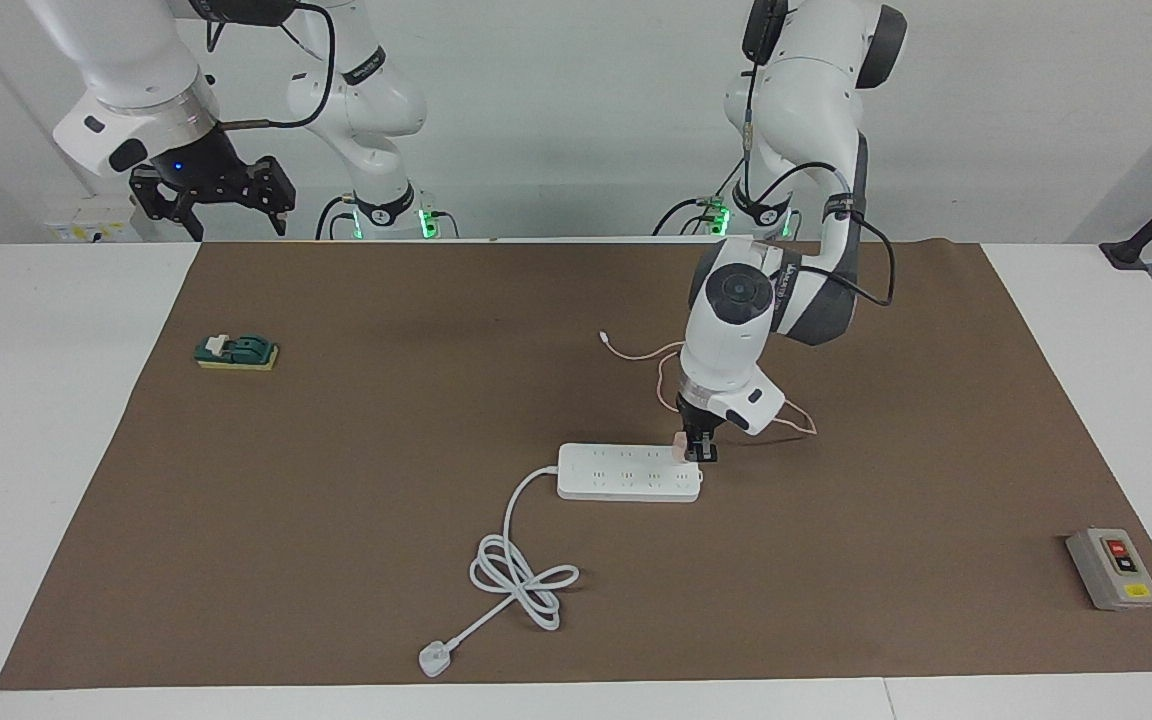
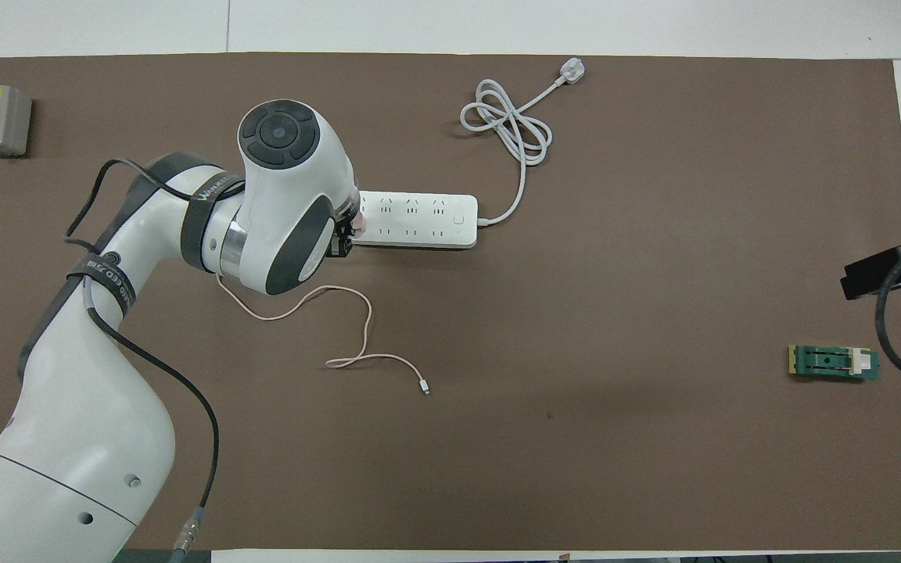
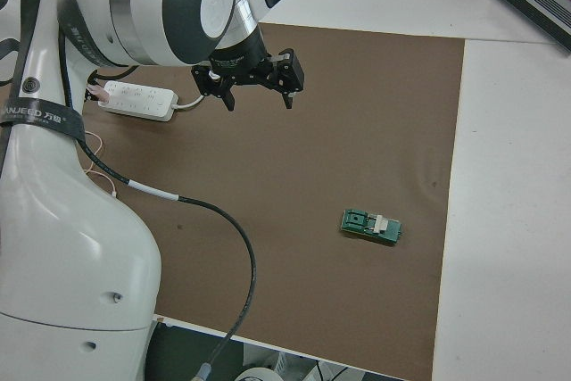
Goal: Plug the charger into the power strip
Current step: 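Push the pink charger into the socket with the left gripper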
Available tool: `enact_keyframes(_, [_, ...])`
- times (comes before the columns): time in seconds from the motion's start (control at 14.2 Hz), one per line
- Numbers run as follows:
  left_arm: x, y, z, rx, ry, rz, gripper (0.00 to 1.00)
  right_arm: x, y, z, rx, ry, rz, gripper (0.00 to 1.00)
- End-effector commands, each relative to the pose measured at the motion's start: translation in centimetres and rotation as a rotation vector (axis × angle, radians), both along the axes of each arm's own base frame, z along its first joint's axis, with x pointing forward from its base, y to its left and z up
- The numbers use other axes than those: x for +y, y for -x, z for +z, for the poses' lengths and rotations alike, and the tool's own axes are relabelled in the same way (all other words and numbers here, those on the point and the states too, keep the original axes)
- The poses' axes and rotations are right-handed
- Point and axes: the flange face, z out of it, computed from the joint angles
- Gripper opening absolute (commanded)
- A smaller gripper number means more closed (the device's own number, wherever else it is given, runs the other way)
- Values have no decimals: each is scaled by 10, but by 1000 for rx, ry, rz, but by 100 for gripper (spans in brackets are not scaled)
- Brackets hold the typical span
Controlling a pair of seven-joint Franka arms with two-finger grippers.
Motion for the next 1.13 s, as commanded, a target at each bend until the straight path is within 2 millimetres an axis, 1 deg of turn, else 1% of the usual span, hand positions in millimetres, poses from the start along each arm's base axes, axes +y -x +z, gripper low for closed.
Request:
enact_keyframes(0.0, [-3,4,-6,-16,-11,-22,0,1,-2,3,-10,6,-7,100])
enact_keyframes(0.35, [-10,9,-7,-7,-13,-35,0,1,-2,3,-10,6,-7,100])
enact_keyframes(0.56, [-10,10,-8,-9,-13,-35,0,1,-2,3,-10,8,-6,100])
enact_keyframes(0.92, [-5,15,-18,-3,-16,-48,0,0,-2,3,-10,8,-6,100])
enact_keyframes(1.06, [-5,16,-19,-6,-14,-48,0,0,-2,2,-9,8,-7,100])
